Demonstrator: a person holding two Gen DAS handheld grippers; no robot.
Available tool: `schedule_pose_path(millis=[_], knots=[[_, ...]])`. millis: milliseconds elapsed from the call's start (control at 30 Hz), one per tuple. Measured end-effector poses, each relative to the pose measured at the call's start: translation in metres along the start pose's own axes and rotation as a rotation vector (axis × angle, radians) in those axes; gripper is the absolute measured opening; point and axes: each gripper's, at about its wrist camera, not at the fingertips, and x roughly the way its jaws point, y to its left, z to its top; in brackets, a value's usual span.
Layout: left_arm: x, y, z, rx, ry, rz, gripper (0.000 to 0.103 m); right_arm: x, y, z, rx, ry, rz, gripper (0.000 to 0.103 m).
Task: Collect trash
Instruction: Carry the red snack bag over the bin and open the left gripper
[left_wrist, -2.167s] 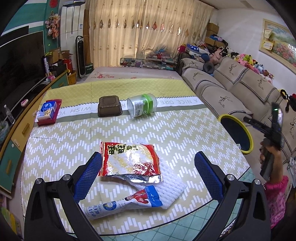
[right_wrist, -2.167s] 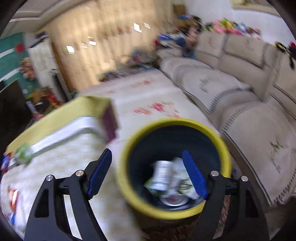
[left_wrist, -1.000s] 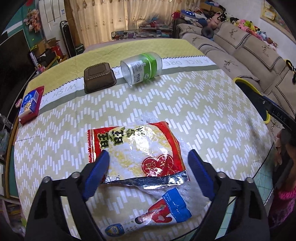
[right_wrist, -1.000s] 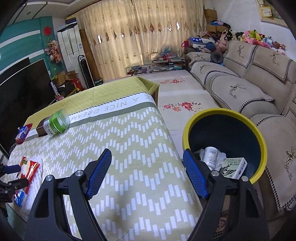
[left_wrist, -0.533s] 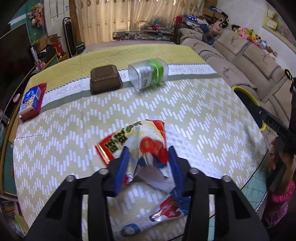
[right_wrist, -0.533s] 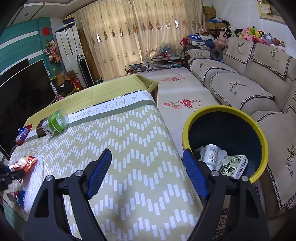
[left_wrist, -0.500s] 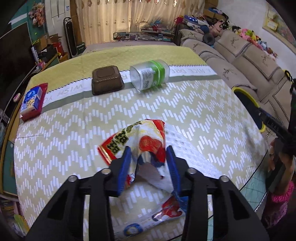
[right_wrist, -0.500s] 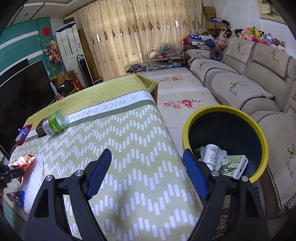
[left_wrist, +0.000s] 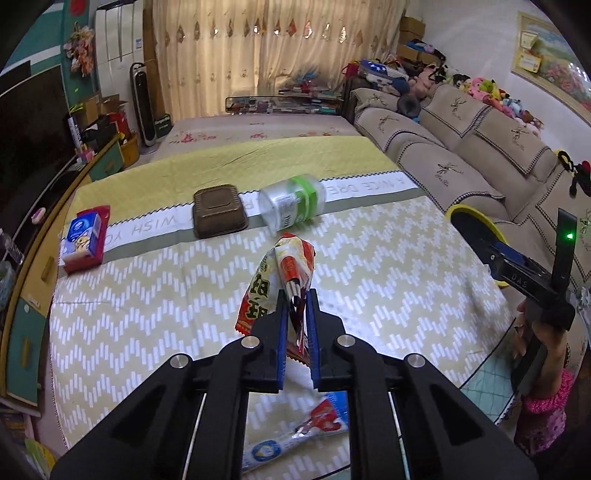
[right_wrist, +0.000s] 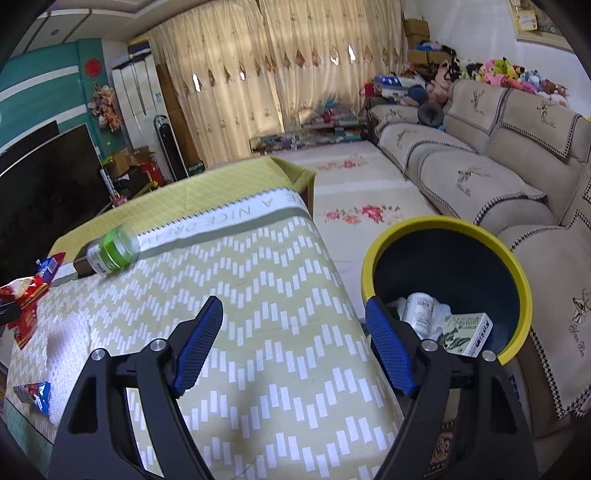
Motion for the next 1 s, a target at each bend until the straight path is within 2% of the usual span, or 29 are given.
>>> schedule_pose_path(millis=[200, 433, 733, 1000], knots=[[0.010, -0.027, 0.009, 0.019, 0.000, -0.037, 0.010, -0.020, -0.013, 0.002, -0.003, -0.040, -0.010, 0.075], [0.029, -0.078, 0.023, 0.068, 0.006, -0.112, 0.010, -0.046, -0.055, 0.005, 0.043, -0.089, -0.080, 0.075], [0.067, -0.156, 0.051, 0.151, 0.026, -0.192, 0.010, -0.060, -0.114, -0.007, 0.134, -0.094, -0.143, 0.076], [0.116, -0.249, 0.080, 0.265, 0.085, -0.300, 0.010, -0.073, -0.166, -0.020, 0.233, -0.111, -0.212, 0.076]])
